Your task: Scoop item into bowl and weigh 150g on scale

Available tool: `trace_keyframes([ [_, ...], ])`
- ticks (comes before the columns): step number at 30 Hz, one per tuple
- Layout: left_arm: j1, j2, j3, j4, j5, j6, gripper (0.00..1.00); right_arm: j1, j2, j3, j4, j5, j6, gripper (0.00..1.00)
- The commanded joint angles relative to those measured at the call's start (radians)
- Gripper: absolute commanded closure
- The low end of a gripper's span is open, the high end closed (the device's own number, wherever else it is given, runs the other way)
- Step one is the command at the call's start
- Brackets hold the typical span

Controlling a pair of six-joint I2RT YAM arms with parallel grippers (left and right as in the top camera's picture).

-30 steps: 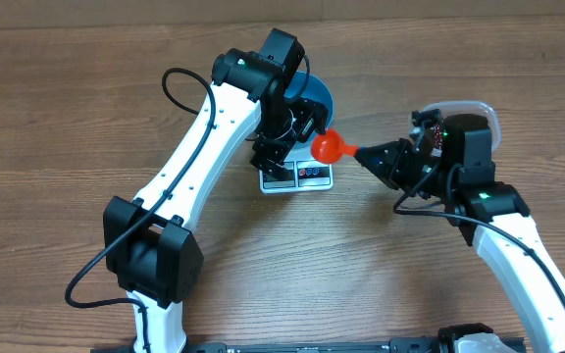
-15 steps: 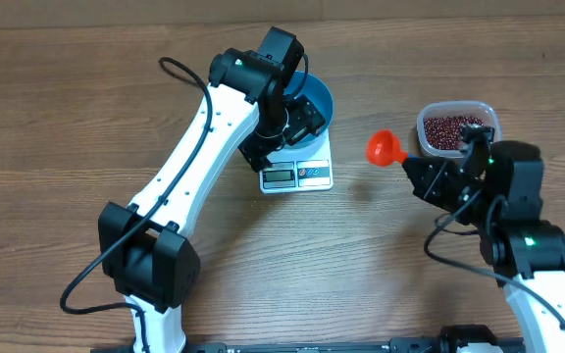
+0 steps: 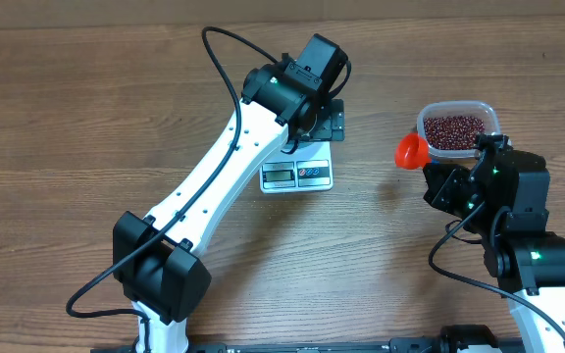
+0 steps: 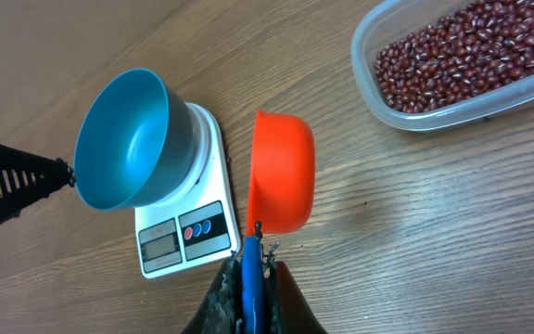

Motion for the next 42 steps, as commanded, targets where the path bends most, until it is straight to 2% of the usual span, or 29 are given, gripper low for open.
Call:
trace_keyframes([
  [1,0.0,-0.031,0.021,0.011,0.066,0.043,0.05,-0.003,-0.013,0.025,0.0,0.02,-0.008,0.96],
  [2,0.0,-0.031,0.021,0.01,0.079,0.043,0.17,-0.003,-0.013,0.025,0.0,0.02,-0.008,0.96],
  [3,0.0,-0.031,0.021,-0.003,0.093,0.045,0.46,-0.003,-0.013,0.025,0.0,0.02,-0.007,0.96],
  [4,0.0,-0.031,0.021,-0.008,0.093,0.057,0.69,-0.003,-0.013,0.025,0.0,0.02,-0.007,0.96],
  [6,0.0,-0.031,0.021,-0.015,0.093,0.111,0.94,-0.003,-0.013,0.025,0.0,0.02,-0.007,0.96],
  [11,0.0,-0.031,0.018,-0.027,0.069,0.294,0.96,-0.003,-0.013,0.025,-0.002,0.021,-0.008,0.96],
  [17,0.0,-0.031,0.018,-0.06,-0.019,0.35,0.96,-0.003,-0.013,0.025,0.008,0.021,-0.008,0.96],
  [22,-0.001,-0.031,0.018,-0.061,-0.019,0.423,0.96,-0.003,-0.011,0.025,0.008,0.022,-0.008,0.96],
  [35,-0.02,-0.031,0.018,-0.107,-0.023,0.447,0.95,-0.003,0.011,0.025,0.007,0.041,-0.008,0.96],
  [42,-0.09,-0.038,0.018,-0.099,-0.069,0.447,0.95,-0.003,0.048,0.025,0.011,0.041,-0.008,0.96],
])
